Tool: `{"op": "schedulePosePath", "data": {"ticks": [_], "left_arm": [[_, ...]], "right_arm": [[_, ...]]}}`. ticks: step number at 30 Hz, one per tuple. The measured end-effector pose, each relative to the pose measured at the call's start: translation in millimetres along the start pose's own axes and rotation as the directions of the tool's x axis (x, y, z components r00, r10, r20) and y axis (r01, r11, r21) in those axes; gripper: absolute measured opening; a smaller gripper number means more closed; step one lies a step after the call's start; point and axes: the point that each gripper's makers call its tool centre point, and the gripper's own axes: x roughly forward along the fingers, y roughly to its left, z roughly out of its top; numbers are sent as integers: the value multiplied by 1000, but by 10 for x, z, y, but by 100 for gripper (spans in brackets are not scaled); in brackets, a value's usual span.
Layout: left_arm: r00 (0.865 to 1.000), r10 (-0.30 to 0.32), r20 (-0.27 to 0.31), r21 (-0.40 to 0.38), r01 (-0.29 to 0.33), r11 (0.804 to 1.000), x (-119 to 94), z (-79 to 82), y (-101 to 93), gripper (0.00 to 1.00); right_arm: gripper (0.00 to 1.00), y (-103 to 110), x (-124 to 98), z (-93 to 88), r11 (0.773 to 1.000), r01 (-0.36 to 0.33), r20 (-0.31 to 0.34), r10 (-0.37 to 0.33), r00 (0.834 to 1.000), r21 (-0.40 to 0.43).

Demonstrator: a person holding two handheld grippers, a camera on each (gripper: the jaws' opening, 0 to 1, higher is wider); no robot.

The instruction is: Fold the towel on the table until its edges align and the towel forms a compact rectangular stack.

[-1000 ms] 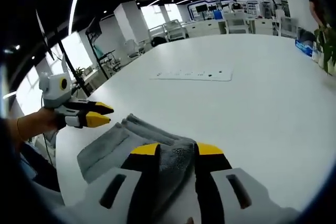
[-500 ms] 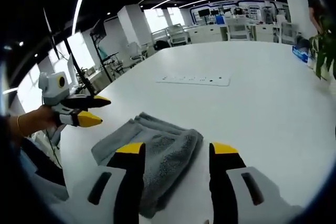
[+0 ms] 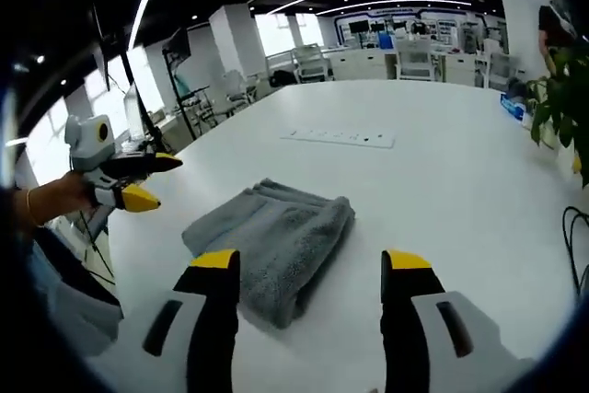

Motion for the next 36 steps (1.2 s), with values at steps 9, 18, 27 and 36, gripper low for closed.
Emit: {"op": "schedulePosePath", "data": {"ticks": [9,18,27,36], "left_arm": [[997,28,76,-19,-27,999,-404,-88,-238,81],[996,57,64,-79,-52,996,-652,-401,-440,89],[996,52,70,-86,-46,995,-789,-480,-571,92],[996,38,76,-73,-33,997,-826,-462,-635,94]], "right_arm": [[65,249,-302,-294,1000,-4,-5,4,1000,-13],[68,492,-566,-523,999,-28,38,26,999,29],[69,643,-708,-681,998,-29,43,27,999,49],[69,688,-817,-748,998,-20,51,17,999,58]]}}
